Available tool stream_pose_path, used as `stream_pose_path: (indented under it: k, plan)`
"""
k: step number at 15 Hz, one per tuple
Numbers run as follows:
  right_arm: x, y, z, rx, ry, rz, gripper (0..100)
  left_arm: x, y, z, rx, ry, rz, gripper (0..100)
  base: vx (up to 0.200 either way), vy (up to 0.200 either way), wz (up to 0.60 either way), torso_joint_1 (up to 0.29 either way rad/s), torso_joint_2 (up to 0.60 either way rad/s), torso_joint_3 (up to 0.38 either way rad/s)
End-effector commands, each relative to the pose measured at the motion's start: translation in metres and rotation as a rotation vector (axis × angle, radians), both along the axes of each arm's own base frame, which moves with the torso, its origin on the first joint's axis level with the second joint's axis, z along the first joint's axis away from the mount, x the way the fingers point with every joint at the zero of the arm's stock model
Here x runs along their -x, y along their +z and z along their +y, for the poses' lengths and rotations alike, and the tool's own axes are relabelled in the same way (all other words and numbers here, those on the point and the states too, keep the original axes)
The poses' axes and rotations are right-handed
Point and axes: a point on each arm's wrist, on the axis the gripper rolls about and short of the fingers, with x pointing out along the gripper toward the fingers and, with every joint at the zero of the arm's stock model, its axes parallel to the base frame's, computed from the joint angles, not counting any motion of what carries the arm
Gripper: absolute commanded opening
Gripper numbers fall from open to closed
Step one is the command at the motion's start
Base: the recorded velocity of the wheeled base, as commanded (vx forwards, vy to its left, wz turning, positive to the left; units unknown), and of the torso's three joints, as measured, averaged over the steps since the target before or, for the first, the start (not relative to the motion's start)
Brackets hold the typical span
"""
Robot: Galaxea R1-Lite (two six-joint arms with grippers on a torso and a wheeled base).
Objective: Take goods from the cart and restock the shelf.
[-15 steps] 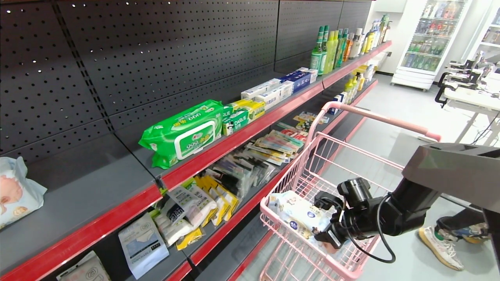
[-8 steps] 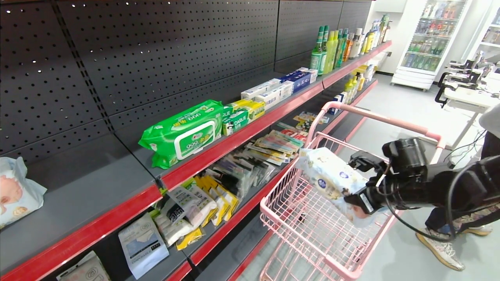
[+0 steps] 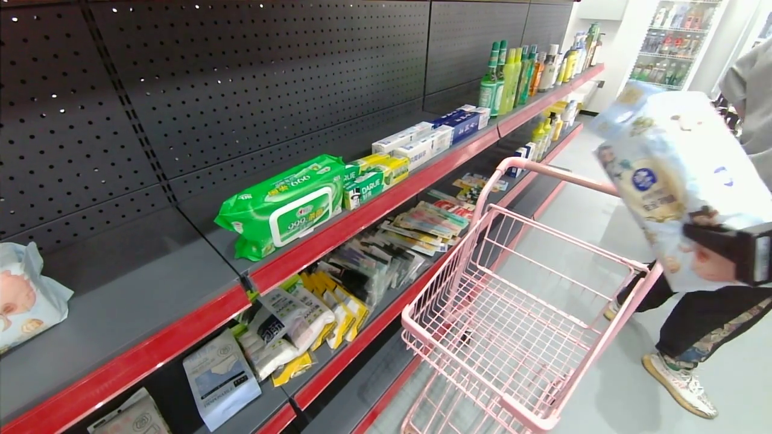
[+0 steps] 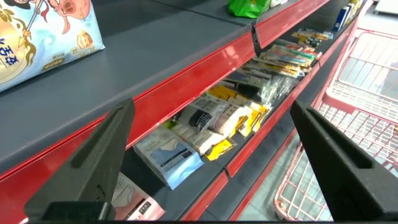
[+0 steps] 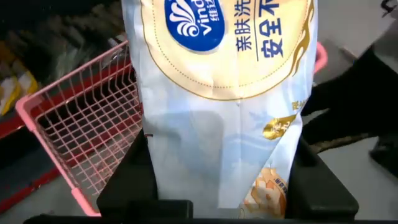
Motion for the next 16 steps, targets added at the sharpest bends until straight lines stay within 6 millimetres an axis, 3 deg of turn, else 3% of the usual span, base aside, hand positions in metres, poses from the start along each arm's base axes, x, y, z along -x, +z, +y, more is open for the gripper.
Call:
stream_pose_path:
  k: [1, 3, 6, 10, 16]
  plan:
    - [0.081, 0.02, -0.011, -0.002, -0.11, -0.161, 0, 0.0, 0.0, 0.0, 0.001, -0.001, 0.001, 100, 0.0, 0.0, 0.0, 0.0, 0.0, 0.0]
    - [0.118, 0.016, -0.007, -0.01, -0.103, -0.157, 0, 0.0, 0.0, 0.0, 0.003, 0.0, 0.001, 100, 0.0, 0.0, 0.0, 0.0, 0.0, 0.0]
    - [0.141, 0.01, -0.004, -0.024, -0.057, -0.215, 0, 0.0, 0.0, 0.0, 0.003, -0.001, 0.002, 100, 0.0, 0.0, 0.0, 0.0, 0.0, 0.0]
    - [0.186, -0.024, 0.0, -0.039, 0.055, -0.146, 0, 0.0, 0.0, 0.0, 0.003, 0.0, 0.002, 100, 0.0, 0.0, 0.0, 0.0, 0.0, 0.0]
    - [0.189, -0.033, -0.002, 0.021, -0.031, -0.14, 0, 0.0, 0.0, 0.0, 0.003, 0.0, 0.002, 100, 0.0, 0.0, 0.0, 0.0, 0.0, 0.0]
